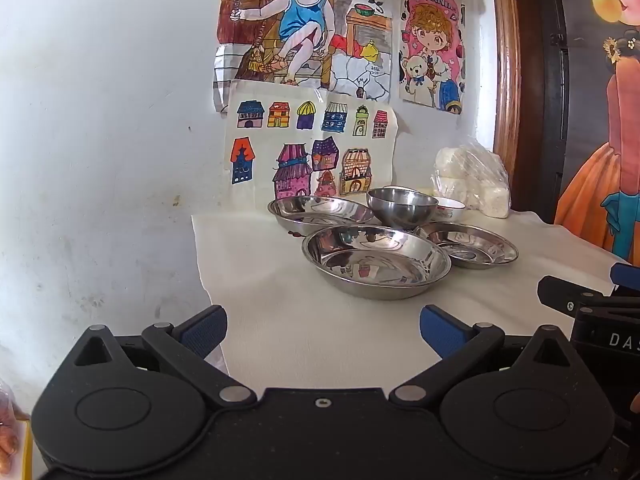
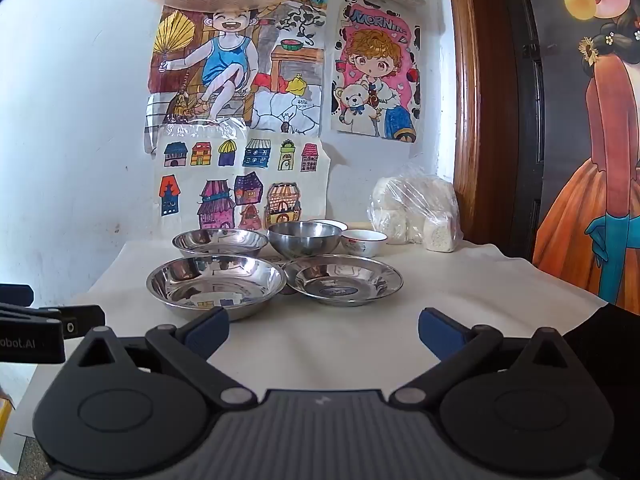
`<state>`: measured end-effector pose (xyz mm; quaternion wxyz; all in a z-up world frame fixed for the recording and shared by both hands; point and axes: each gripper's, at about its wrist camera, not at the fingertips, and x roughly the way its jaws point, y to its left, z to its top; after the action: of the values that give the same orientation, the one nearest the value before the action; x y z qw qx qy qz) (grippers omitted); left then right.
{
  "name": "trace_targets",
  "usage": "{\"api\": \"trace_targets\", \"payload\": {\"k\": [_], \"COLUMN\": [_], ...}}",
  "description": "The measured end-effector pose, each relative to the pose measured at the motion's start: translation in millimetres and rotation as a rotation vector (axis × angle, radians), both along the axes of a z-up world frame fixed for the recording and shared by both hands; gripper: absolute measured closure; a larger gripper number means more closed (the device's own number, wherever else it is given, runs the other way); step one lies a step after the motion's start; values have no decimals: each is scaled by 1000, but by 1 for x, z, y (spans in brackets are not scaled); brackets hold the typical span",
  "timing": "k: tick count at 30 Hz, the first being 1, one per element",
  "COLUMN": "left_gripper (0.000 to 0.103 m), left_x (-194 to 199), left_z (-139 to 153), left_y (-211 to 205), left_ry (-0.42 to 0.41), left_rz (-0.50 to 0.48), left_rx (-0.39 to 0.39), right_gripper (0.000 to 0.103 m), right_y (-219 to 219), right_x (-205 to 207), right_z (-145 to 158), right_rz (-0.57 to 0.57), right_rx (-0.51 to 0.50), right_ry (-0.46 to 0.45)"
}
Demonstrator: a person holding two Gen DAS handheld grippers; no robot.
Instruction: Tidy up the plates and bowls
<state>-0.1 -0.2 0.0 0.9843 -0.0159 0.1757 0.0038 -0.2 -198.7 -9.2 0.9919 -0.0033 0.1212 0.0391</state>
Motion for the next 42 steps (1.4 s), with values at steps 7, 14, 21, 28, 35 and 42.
{"api": "trace_targets", "payload": {"k": [7,14,21,28,35,42], "left_gripper": [1,1,1,1,1,1], "left_x": [0,0,0,-2,-2,-2], "left_z": [0,0,0,-3,-2,-2], "left_y": [0,0,0,0,0,0], "left_ry": [2,3,6,10,11,12], "left_rz": [-1,-1,0,1,1,1], "left_rx": [-4,-4,-2,0,0,-1], "right_gripper": [0,0,0,0,0,0], "right_y": [0,0,0,-1,-1,-1], "right_x": [0,-1,0,-1,-2,-2], "right_z": [0,0,0,0,0,0], "right_rz": [1,0,0,1,1,0], "right_rx": [-1,0,0,0,0,-1], "right_ry": [1,0,0,-1,-2,-2]}}
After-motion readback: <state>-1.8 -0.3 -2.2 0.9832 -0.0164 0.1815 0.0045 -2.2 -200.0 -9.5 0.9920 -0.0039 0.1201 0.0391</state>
